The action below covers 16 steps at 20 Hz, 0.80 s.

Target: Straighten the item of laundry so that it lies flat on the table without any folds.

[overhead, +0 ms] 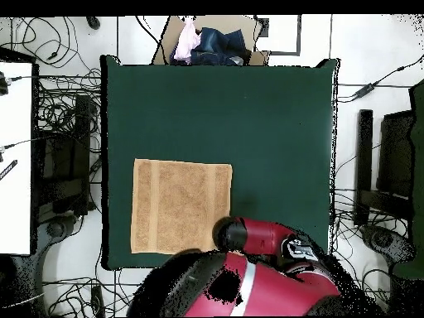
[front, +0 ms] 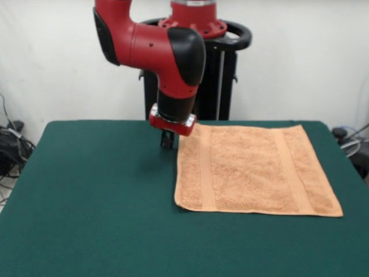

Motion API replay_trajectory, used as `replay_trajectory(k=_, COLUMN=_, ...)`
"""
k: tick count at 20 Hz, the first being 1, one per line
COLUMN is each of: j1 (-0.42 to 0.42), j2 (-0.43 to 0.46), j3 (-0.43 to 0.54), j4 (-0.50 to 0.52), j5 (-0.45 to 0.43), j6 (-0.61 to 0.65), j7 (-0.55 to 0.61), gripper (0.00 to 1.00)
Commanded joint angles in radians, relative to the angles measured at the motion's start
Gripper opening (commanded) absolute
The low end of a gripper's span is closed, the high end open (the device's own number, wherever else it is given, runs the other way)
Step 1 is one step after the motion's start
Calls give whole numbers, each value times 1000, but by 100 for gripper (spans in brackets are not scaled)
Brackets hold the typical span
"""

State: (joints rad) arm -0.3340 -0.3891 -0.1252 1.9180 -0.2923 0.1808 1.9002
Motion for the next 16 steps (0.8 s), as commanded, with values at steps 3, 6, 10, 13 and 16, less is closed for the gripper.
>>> replay_trajectory(k=3, j1=-1, j2=-28, j3=225, j4=227, j5=180, j6=-154, j7=315, gripper=0)
replay_trajectory(k=6, j1=14, j2=-98, j3=228, j4=287, j5=225, j6=-134, j7=306, gripper=0)
replay_trajectory(k=10, j1=52, j2=-191, j3=227, j4=343, j5=300, j6=-78, j7=318, gripper=0)
replay_trajectory(k=13, j1=72, j2=-196, j3=229, j4=358, j5=339, j6=-96, j7=315, gripper=0)
replay_trajectory(k=16, j1=67, j2=-131, j3=238, j4=347, j5=354, j6=-163, j7=297, gripper=0)
